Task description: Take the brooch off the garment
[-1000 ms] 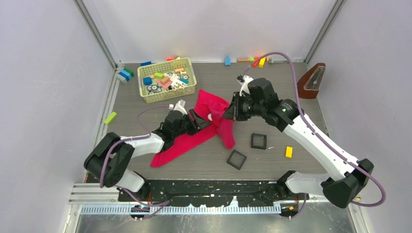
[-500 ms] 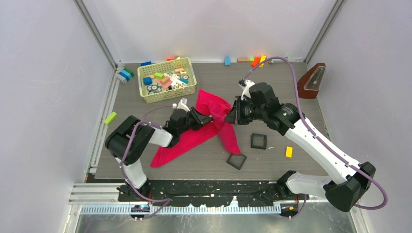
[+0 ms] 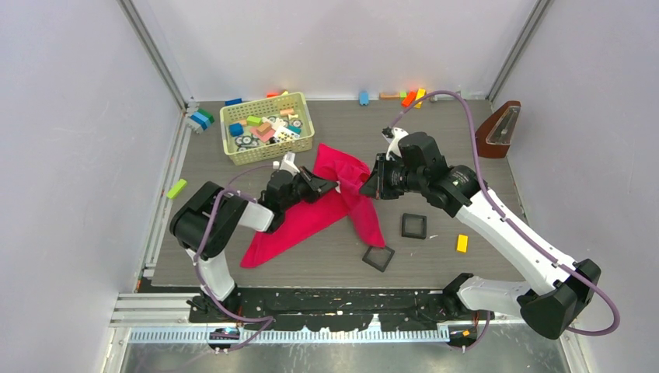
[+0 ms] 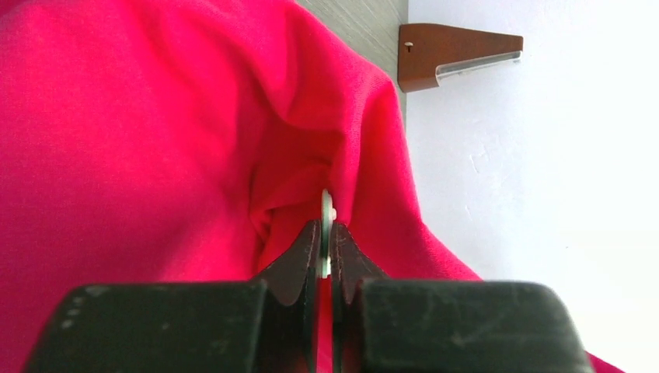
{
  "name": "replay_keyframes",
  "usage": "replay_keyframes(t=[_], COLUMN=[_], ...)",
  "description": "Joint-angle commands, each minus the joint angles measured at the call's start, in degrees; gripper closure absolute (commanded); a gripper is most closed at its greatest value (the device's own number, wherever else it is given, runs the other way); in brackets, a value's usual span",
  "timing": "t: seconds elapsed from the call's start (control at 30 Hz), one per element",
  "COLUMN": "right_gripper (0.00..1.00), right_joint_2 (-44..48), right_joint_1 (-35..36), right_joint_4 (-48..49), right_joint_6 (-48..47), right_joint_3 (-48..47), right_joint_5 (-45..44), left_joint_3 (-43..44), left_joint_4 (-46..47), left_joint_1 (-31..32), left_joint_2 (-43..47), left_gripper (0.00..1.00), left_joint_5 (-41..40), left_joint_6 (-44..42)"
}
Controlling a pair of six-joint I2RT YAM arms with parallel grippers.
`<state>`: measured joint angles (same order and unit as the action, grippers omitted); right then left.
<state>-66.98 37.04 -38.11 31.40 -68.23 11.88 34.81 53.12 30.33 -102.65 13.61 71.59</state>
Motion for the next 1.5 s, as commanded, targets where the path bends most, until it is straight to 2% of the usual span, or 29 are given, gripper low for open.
replay_keyframes(t=[0.0,0.17,0.2,0.27,0.3,0.37,0.4,0.5,0.57,0.8,0.87,0.9,1.03,1.13,1.23,1.37,1.47], right_gripper=[0.99,1.00,0.99,1.00,1.00,1.00,0.99,1.00,1.00,1.00,1.00,1.00,1.00,1.00,1.00,0.99,0.99], right_joint_2=[2.3,3.6,4.0,4.7,4.8,5.3,5.4,5.5,5.4,5.6,6.0,6.3,7.9,9.8,10.8,11.5,9.8], right_joint_1=[0.2,0.2,0.2,0.2,0.2,0.2,0.2,0.2,0.2,0.2,0.2,0.2,0.2,0.1,0.1,0.1,0.1], right_joint_4=[2.6,2.7,2.7,2.7,2.7,2.7,2.8,2.7,2.8,2.8,2.7,2.7,1.0,-0.4,-0.4,3.6,3.8], right_joint_6=[-0.4,-0.3,-0.3,-0.2,-0.2,0.0,0.0,0.1,0.3,0.4,0.4,0.4,-0.1,0.7,3.4,7.3,7.9], right_joint_3=[0.0,0.7,1.1,1.5,1.6,1.7,1.6,1.3,1.2,1.3,1.6,1.7,3.0,6.3,9.3,15.5,17.0], right_joint_5=[-0.1,-1.2,-1.4,-1.8,-1.9,-2.0,-2.1,-2.1,-1.8,-1.8,-2.4,-2.7,-6.5,-10.4,-5.7,0.2,-1.7], left_joint_3=[2.8,2.5,2.7,3.3,3.5,3.8,4.0,5.0,5.6,6.7,6.9,7.0,7.0,8.2,12.1,21.4,25.2], left_joint_4=[3.0,1.3,-0.4,-3.8,-5.3,-7.2,-7.6,-8.3,-7.9,-6.0,-5.2,-4.6,-6.8,-15.7,-25.0,-48.0,-59.1], left_joint_1=[-0.3,-0.9,-1.0,-1.0,-1.0,-1.0,-1.0,-1.0,-1.0,-1.1,-1.6,-2.1,-5.3,-6.9,-7.7,-9.3,-11.1], left_joint_2=[-0.8,0.7,1.4,2.6,3.1,3.5,3.5,2.7,1.7,-0.1,-0.3,-0.3,1.9,7.0,10.5,14.7,18.0], left_gripper=[1.00,1.00,0.97,0.74,0.66,0.60,0.62,0.78,0.82,0.75,0.88,0.98,1.00,1.00,1.00,1.00,1.00], left_joint_5=[3.2,3.4,3.4,3.4,3.4,3.5,3.6,5.2,6.1,8.6,9.5,10.2,13.2,14.3,18.4,20.0,18.7], left_joint_6=[-1.6,-3.0,-3.6,-5.0,-5.5,-5.7,-5.7,-5.2,-4.7,-4.1,-4.2,-4.1,-5.3,-9.8,-13.5,-23.5,-29.0])
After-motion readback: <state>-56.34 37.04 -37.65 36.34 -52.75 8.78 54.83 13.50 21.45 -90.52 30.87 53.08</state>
